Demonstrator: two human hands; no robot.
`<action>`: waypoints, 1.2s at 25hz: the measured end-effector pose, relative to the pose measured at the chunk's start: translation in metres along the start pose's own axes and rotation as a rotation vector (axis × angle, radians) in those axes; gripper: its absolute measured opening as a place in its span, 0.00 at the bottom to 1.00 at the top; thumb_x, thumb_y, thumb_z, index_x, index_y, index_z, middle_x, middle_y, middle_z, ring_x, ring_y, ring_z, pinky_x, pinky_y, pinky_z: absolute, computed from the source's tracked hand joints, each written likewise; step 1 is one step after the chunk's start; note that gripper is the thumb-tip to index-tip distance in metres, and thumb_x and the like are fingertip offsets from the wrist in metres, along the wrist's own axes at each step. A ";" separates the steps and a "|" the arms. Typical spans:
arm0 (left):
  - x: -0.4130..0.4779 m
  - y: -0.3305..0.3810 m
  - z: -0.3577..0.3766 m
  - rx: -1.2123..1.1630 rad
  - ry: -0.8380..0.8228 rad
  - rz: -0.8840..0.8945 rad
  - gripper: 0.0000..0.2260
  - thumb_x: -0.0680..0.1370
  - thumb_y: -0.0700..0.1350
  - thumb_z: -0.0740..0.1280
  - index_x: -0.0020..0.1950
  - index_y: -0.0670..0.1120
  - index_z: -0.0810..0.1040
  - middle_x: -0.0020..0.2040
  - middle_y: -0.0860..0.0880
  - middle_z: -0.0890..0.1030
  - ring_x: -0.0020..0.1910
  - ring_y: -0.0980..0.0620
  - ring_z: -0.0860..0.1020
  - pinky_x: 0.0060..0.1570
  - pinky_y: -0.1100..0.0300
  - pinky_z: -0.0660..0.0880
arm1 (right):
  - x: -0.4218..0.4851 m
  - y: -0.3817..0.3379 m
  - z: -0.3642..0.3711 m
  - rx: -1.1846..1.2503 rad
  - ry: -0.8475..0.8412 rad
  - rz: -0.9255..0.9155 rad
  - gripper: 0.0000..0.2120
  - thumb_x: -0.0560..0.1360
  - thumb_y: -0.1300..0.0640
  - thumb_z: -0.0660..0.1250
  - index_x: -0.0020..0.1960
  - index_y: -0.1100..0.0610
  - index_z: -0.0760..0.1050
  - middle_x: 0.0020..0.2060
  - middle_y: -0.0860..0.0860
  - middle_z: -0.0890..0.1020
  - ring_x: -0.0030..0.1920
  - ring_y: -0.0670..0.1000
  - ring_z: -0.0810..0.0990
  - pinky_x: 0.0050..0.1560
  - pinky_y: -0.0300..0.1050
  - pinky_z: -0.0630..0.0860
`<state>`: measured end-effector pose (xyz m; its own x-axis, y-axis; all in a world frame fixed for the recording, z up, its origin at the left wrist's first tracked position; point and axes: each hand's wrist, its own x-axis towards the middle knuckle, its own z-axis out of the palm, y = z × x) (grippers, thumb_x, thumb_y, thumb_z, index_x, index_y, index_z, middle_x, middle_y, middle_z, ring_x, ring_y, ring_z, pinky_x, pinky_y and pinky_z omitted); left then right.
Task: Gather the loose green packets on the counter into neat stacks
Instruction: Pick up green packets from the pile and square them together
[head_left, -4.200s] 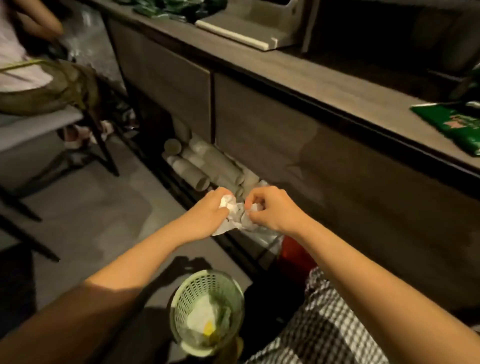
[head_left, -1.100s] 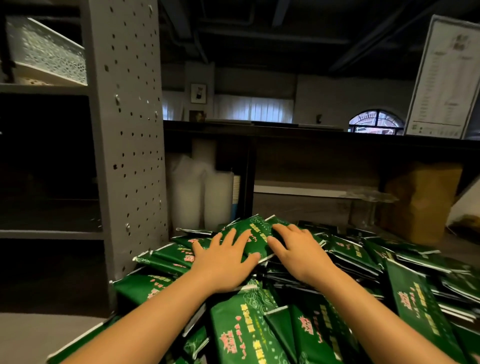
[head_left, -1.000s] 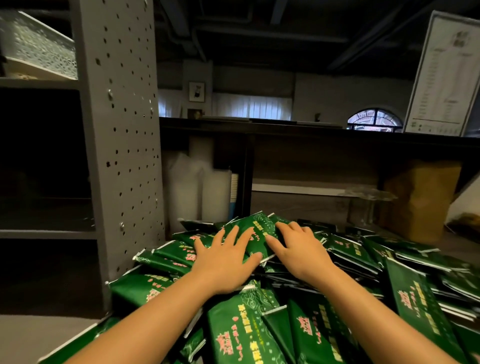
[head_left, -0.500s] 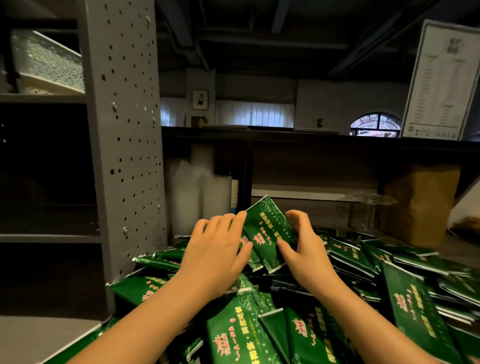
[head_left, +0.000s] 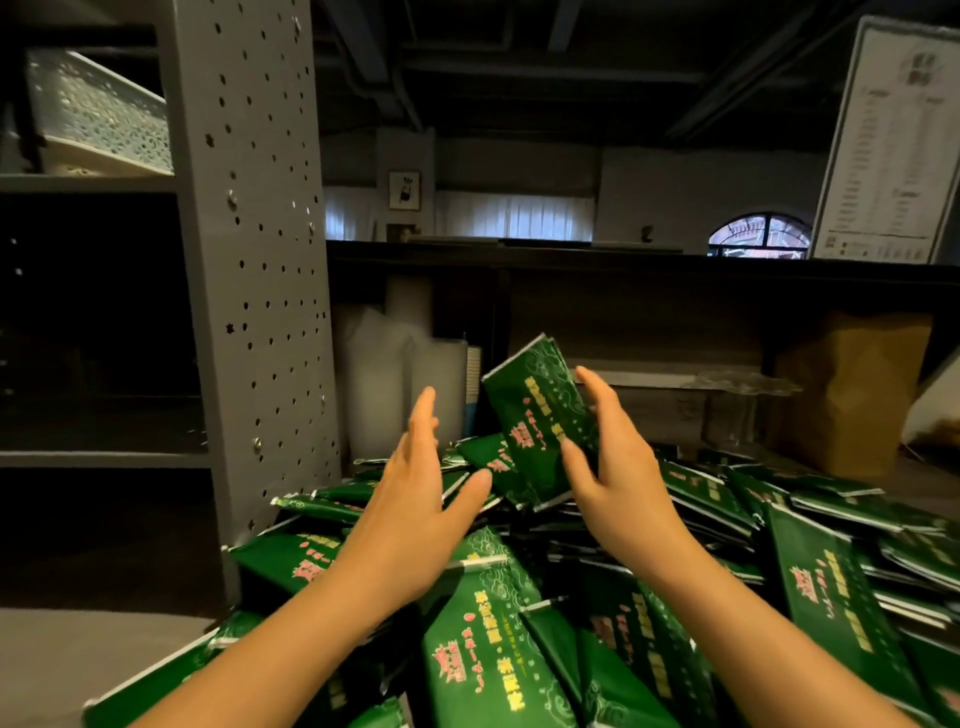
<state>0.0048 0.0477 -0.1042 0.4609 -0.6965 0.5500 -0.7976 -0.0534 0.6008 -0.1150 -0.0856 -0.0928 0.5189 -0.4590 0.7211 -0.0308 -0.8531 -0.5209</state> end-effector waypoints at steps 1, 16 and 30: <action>-0.001 0.003 0.000 -0.136 0.042 -0.025 0.37 0.78 0.54 0.61 0.75 0.57 0.36 0.75 0.53 0.57 0.71 0.57 0.62 0.67 0.61 0.60 | -0.002 -0.004 0.003 0.046 -0.013 -0.012 0.27 0.79 0.61 0.60 0.74 0.47 0.54 0.65 0.38 0.67 0.65 0.35 0.65 0.66 0.33 0.63; 0.009 -0.005 -0.012 -0.567 0.224 -0.080 0.30 0.78 0.33 0.61 0.64 0.66 0.57 0.55 0.48 0.79 0.46 0.55 0.81 0.42 0.63 0.79 | -0.008 0.007 0.009 -0.447 -0.326 0.048 0.23 0.80 0.43 0.47 0.72 0.47 0.63 0.71 0.45 0.64 0.71 0.48 0.61 0.70 0.44 0.58; 0.009 -0.007 -0.015 -0.659 0.236 -0.281 0.27 0.79 0.38 0.63 0.67 0.64 0.57 0.61 0.45 0.76 0.56 0.47 0.79 0.54 0.47 0.77 | -0.008 -0.002 -0.002 -0.332 -0.328 0.203 0.33 0.74 0.51 0.68 0.73 0.47 0.54 0.62 0.47 0.68 0.56 0.45 0.69 0.54 0.32 0.67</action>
<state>0.0206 0.0529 -0.0947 0.7430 -0.5440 0.3898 -0.2736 0.2846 0.9188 -0.1208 -0.0807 -0.0966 0.7138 -0.5670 0.4112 -0.4010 -0.8121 -0.4239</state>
